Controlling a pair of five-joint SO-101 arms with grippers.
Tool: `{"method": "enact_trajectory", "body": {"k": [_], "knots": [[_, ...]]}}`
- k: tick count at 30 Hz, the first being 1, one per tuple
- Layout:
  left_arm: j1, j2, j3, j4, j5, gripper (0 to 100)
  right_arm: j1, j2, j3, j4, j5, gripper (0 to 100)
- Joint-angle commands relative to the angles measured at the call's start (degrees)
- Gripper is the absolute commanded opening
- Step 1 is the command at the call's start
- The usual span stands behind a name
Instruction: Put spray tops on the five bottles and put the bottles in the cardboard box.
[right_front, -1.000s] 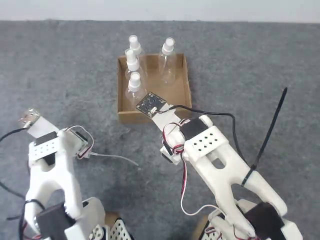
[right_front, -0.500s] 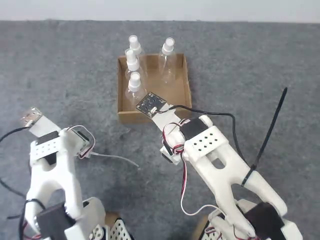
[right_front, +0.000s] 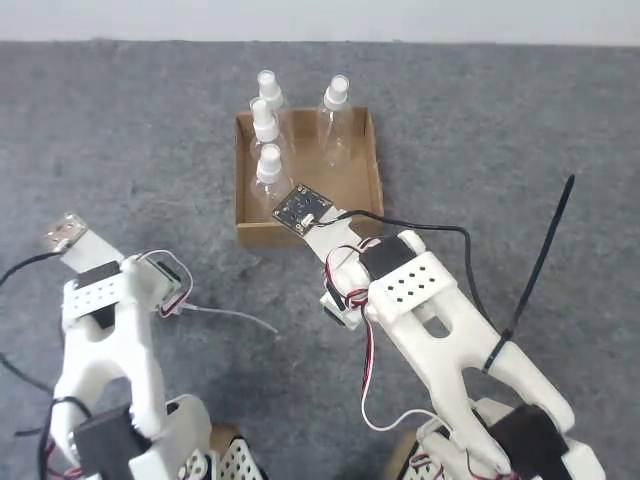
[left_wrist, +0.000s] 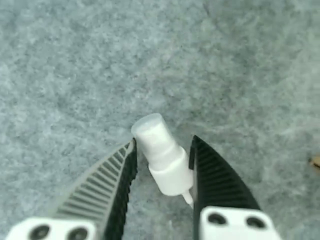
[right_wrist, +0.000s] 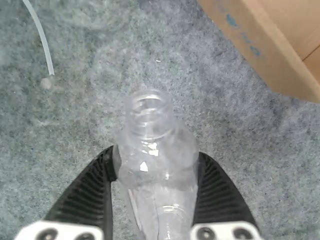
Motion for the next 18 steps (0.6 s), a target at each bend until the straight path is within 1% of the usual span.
{"method": "enact_trajectory", "body": {"k": [1, 6, 9, 11, 14, 18], "knots": [[0.4, 4.8, -4.6, -0.6, 2.5, 16, 0.9, -0.1, -3.0, -0.8, -0.1, 2.4], [0.7, 17.8, -16.4, 8.7, 2.6, 16, 0.9, -0.1, -3.0, -0.8, -0.1, 2.4], [0.4, 23.5, -21.8, 12.5, 2.7, 16, 0.9, -0.1, -3.0, -0.8, -0.1, 2.4], [0.4, 25.0, -23.5, 13.6, 2.7, 12, 0.9, -0.1, -3.0, -0.8, -0.1, 2.4], [0.4, 25.1, -23.5, 12.8, 2.7, 1, 0.9, -0.1, -3.0, -0.8, -0.1, 2.4], [0.3, 25.1, -23.6, 13.2, 2.7, 1, 0.9, -0.1, -3.0, -0.8, -0.1, 2.4]]}}
